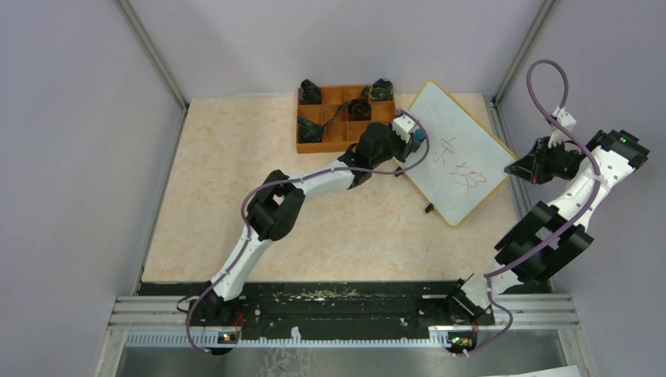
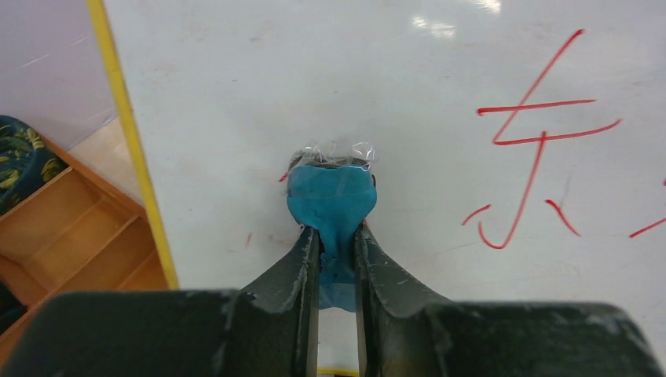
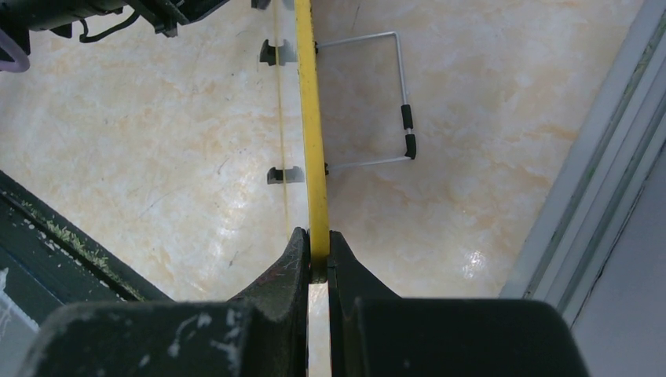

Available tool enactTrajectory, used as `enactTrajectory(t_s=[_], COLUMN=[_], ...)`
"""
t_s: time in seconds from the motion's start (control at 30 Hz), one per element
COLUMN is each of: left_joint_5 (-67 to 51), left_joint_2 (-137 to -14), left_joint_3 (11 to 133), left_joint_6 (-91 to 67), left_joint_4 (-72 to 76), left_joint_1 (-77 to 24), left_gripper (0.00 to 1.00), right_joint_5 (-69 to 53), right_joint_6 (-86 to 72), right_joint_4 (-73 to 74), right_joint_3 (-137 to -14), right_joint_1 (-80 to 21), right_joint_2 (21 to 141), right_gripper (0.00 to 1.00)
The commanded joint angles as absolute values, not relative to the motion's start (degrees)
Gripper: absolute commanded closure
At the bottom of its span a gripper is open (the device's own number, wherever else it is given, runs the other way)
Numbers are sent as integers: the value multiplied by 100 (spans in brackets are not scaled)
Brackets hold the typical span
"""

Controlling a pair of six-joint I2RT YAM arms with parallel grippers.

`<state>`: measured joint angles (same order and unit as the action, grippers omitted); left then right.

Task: Erase the whiteboard

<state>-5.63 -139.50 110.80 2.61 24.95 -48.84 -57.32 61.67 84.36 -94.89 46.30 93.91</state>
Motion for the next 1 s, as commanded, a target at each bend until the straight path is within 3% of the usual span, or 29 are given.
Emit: enactTrajectory(t_s=[0.0,0.57,0.97], left_joint_5=[-805,-559,-851], left_joint_2=[-13717,-13791,-13726], left_joint_3=[11009,11114,11054], left_joint_6=[294,352,370], left_joint_4=[2680,2314,2431], left_joint_1=[-5151,-4412,-5228], left_gripper=[97,98,98], right_joint_5=[-5095,-5126,-5133], right_joint_6=[6615,6645,6662], right_joint_4=[8593,8598,8594], right_joint_3=[-9282,-9238,-9197], right_joint_1=[4450,4448,4443], right_joint_2=[9293,9282,9261], right_gripper=[100,100,100])
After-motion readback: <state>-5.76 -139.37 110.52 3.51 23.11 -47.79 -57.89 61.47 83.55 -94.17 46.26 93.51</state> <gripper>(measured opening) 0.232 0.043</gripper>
